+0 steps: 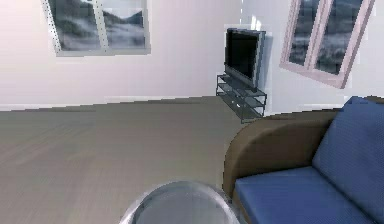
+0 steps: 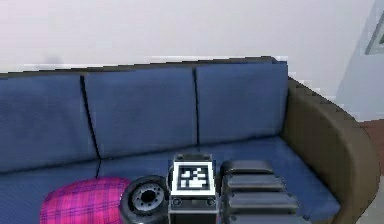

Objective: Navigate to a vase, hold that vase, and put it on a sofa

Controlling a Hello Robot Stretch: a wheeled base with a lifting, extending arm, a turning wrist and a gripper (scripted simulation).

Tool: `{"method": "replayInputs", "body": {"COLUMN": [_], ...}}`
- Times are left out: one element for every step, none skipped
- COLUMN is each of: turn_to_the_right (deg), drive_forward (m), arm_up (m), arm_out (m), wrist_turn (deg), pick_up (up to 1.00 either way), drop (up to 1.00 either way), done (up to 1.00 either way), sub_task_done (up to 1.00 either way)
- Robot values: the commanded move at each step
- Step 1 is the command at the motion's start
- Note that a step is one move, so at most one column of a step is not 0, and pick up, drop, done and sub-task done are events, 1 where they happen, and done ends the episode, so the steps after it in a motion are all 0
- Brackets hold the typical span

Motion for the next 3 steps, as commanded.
{"method": "replayInputs", "body": {"turn_to_the_right": [6.0,0.0,0.0], "drive_forward": [0.0,0.0,0.0], "arm_up": [0.0,0.0,0.0], "arm_out": [0.0,0.48,0.0], "wrist_turn": [0.0,0.0,45.0], "pick_up": [0.0,0.0,0.0], "drop": [0.0,0.0,0.0], "done": [0.0,0.0,0.0], "sub_task_done": [0.0,0.0,0.0]}}
